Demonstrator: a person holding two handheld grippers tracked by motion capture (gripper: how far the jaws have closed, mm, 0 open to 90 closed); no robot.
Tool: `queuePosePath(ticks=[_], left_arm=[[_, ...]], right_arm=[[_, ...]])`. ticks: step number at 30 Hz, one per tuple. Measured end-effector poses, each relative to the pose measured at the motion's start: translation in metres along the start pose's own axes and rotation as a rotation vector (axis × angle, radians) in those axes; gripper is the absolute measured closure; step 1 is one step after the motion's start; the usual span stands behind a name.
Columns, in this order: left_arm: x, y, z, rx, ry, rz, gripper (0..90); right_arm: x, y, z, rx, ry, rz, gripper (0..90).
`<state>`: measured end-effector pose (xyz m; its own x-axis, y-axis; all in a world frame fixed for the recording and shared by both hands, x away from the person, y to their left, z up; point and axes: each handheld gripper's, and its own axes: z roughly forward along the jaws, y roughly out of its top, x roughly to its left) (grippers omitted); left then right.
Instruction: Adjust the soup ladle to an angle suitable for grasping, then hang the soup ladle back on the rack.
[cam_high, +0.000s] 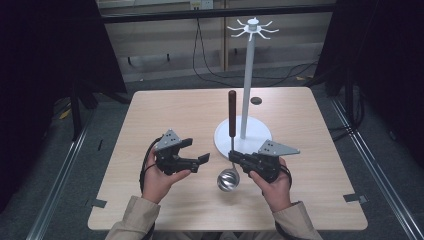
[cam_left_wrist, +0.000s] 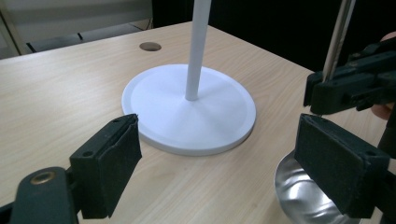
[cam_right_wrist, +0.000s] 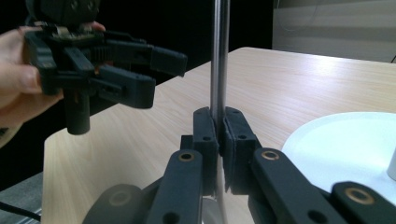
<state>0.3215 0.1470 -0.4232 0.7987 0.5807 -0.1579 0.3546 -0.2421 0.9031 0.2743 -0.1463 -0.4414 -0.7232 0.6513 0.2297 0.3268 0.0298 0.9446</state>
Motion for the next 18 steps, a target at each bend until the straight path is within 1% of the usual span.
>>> queuePosePath(ticks=[2, 3, 4, 6, 7, 8, 13, 14, 16, 18], left_arm=[[0.002, -0.006, -0.002, 0.006, 0.012, -0.005, 12.6], [0.004, -0.010, -0.002, 0.011, 0.011, -0.015, 12.1], [0.005, -0.012, -0.002, 0.020, 0.013, -0.016, 11.6], [0.008, -0.016, -0.002, 0.040, 0.029, -0.021, 10.9], [0.009, -0.017, -0.003, 0.036, 0.026, -0.020, 10.9], [0.010, -0.018, -0.003, 0.028, 0.025, -0.029, 10.8], [0.012, -0.021, -0.006, 0.035, 0.040, -0.033, 8.7], [0.012, -0.023, -0.007, 0.032, 0.050, -0.034, 8.1], [0.013, -0.024, -0.009, 0.036, 0.046, -0.032, 7.5], [0.012, -0.024, -0.010, 0.030, 0.052, -0.033, 7.2]], right_arm=[[0.000, 0.001, 0.000, -0.003, 0.004, 0.005, 85.7], [0.000, 0.002, 0.000, -0.004, 0.007, 0.005, 85.8], [0.000, 0.003, 0.000, -0.002, 0.006, 0.004, 85.7], [0.000, 0.004, -0.001, 0.003, 0.005, 0.000, 85.7], [-0.001, 0.004, -0.001, 0.005, 0.008, 0.000, 85.7], [-0.001, 0.005, -0.001, 0.006, 0.009, 0.000, 85.7], [-0.002, 0.010, 0.000, 0.003, 0.017, 0.000, 85.7], [-0.002, 0.011, 0.001, 0.004, 0.020, -0.001, 85.7], [-0.002, 0.014, 0.002, 0.007, 0.023, -0.006, 85.7], [-0.002, 0.018, 0.003, 0.006, 0.025, -0.008, 85.7]])
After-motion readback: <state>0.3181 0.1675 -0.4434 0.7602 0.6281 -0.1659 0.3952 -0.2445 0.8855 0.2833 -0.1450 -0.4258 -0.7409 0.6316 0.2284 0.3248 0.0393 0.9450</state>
